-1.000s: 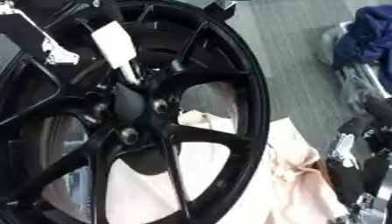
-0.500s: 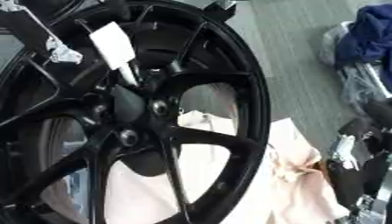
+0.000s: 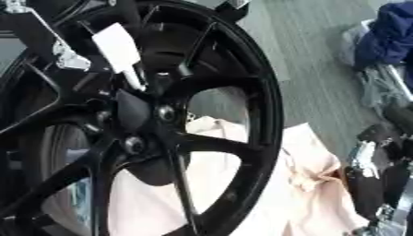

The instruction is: Pull the pin out of the wheel hub.

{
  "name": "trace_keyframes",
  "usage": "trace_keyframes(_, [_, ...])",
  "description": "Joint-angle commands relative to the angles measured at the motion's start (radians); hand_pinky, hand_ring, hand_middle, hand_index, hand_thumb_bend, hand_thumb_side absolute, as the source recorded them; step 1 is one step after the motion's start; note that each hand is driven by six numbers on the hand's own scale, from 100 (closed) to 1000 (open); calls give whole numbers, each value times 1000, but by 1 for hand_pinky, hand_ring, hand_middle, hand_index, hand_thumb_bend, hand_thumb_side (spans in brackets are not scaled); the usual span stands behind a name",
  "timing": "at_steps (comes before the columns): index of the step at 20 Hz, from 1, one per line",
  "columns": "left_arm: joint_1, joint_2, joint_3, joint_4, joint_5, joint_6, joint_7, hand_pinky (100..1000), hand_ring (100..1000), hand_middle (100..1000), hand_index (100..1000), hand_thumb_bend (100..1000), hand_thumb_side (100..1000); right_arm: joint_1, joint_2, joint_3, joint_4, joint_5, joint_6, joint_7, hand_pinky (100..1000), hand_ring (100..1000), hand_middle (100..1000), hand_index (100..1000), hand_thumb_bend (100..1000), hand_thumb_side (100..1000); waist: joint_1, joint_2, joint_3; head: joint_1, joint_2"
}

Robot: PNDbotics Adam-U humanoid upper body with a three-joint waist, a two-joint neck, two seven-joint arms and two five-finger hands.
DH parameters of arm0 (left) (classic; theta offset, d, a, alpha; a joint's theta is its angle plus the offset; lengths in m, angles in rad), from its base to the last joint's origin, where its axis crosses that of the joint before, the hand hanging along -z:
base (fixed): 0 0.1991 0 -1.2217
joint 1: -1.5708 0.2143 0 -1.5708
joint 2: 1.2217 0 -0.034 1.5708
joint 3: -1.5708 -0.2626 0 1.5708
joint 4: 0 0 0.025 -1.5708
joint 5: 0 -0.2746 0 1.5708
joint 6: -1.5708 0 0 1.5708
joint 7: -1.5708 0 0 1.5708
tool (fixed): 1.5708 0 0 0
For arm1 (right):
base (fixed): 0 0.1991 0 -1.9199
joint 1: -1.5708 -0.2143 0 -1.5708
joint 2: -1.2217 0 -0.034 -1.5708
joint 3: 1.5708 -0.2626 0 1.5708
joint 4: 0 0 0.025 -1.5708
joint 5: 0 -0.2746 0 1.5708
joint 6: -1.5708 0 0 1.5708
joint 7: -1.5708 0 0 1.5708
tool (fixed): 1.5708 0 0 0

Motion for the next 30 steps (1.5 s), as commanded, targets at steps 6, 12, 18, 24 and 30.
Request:
trace_keyframes(6, [-17,17,-16,-3,20,-101,-105,855,834,705,806,217,106,-10,-1,-11,-12,-23,-19,-14,494,798,752,758,100,508,-1,-17,-2,7,-9])
trace_keyframes(12, [-16,13,-17,-2,28,-79,-105,808,736,542,714,112,100,-14,1,-16,-12,-36,-22,-14,493,797,751,756,100,515,-1,-15,-4,10,-9])
trace_keyframes(18, [-23,9,-3,-16,76,-42,-105,766,603,391,556,100,121,-15,3,-18,-12,-42,-22,-14,493,796,750,755,100,519,-1,-16,-4,11,-7])
trace_keyframes(24, [-27,11,20,-27,105,-5,-105,706,516,271,426,100,177,-13,6,-19,-12,-47,-22,-14,493,796,750,756,100,523,0,-20,-3,13,-4])
trace_keyframes(30, [-36,15,38,-36,150,27,-105,680,489,229,354,100,201,-11,6,-23,-12,-50,-23,-14,495,797,751,756,100,527,1,-27,-1,14,2])
